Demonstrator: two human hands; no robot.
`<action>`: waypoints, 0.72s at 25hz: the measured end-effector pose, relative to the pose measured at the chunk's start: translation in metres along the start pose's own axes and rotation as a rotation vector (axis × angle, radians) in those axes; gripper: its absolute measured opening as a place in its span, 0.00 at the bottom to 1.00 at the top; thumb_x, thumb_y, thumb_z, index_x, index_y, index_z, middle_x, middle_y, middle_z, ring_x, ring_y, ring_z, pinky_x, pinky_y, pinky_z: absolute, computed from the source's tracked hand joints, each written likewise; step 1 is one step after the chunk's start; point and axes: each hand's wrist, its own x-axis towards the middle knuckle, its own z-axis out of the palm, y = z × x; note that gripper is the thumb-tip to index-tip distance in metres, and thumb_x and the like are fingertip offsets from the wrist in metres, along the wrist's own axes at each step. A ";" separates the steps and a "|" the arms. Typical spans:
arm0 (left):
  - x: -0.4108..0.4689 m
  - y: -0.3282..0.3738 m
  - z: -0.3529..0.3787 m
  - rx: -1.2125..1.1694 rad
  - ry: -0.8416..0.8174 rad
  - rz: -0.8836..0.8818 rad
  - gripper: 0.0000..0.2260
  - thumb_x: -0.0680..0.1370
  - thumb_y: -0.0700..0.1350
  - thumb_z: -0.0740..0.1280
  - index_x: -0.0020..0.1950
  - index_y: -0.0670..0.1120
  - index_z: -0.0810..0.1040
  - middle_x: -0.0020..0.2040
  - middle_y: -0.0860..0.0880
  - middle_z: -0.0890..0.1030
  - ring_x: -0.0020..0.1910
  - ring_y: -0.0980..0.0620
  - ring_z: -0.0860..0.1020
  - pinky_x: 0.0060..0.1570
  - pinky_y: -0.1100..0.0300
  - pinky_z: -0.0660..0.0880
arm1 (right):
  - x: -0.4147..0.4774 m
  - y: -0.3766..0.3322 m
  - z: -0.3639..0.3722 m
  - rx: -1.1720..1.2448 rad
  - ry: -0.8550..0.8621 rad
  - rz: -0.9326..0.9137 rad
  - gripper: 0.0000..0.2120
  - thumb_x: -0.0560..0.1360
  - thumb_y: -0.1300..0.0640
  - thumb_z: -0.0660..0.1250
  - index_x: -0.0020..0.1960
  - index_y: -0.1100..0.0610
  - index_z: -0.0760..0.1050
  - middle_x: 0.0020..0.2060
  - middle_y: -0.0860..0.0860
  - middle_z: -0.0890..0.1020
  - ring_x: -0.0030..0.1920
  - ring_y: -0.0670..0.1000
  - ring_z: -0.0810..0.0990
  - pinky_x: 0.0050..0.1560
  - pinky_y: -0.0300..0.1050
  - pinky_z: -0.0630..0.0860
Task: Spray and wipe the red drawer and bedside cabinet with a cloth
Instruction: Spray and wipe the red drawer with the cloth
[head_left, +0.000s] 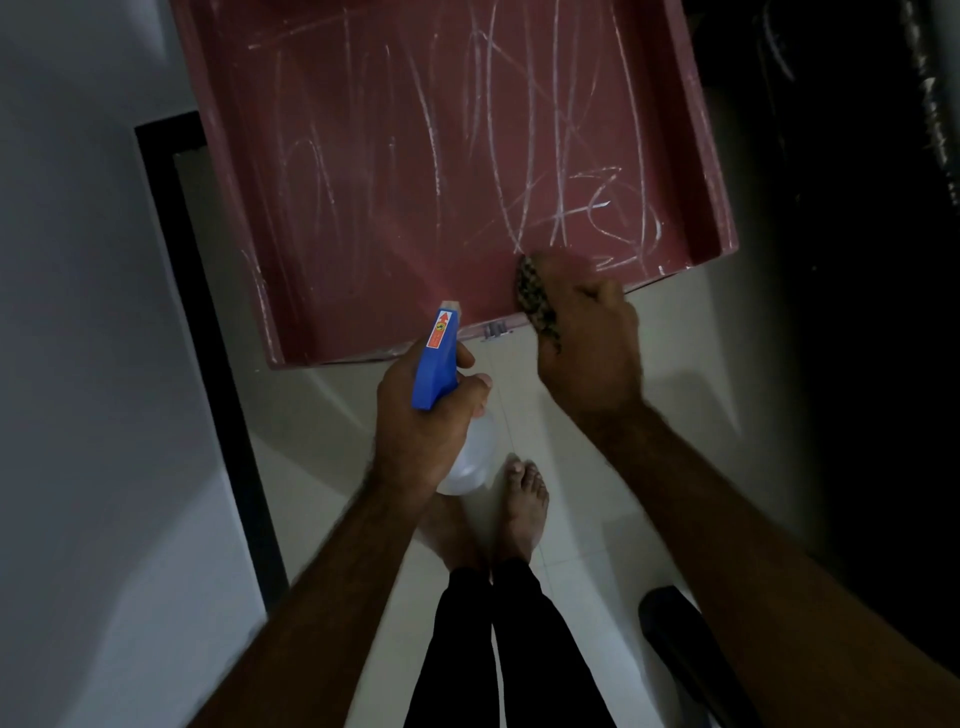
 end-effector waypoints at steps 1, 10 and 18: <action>0.001 0.001 0.000 0.000 -0.010 0.000 0.04 0.74 0.34 0.71 0.47 0.38 0.79 0.35 0.43 0.82 0.37 0.43 0.84 0.41 0.66 0.78 | 0.002 0.001 -0.001 -0.002 -0.041 -0.046 0.32 0.72 0.67 0.71 0.75 0.53 0.73 0.51 0.55 0.84 0.50 0.60 0.78 0.50 0.59 0.80; 0.008 0.001 0.002 0.021 -0.050 0.010 0.04 0.74 0.33 0.71 0.45 0.32 0.79 0.37 0.43 0.82 0.38 0.49 0.83 0.40 0.70 0.76 | 0.009 0.022 0.004 -0.015 0.039 0.151 0.38 0.72 0.49 0.74 0.79 0.48 0.62 0.60 0.57 0.79 0.61 0.60 0.76 0.56 0.64 0.80; 0.004 -0.007 0.017 0.026 -0.051 -0.009 0.05 0.75 0.34 0.72 0.47 0.41 0.79 0.35 0.45 0.83 0.37 0.47 0.84 0.41 0.69 0.77 | 0.000 0.028 0.020 -0.008 0.143 0.015 0.38 0.69 0.65 0.74 0.77 0.50 0.68 0.67 0.44 0.68 0.63 0.60 0.75 0.53 0.59 0.84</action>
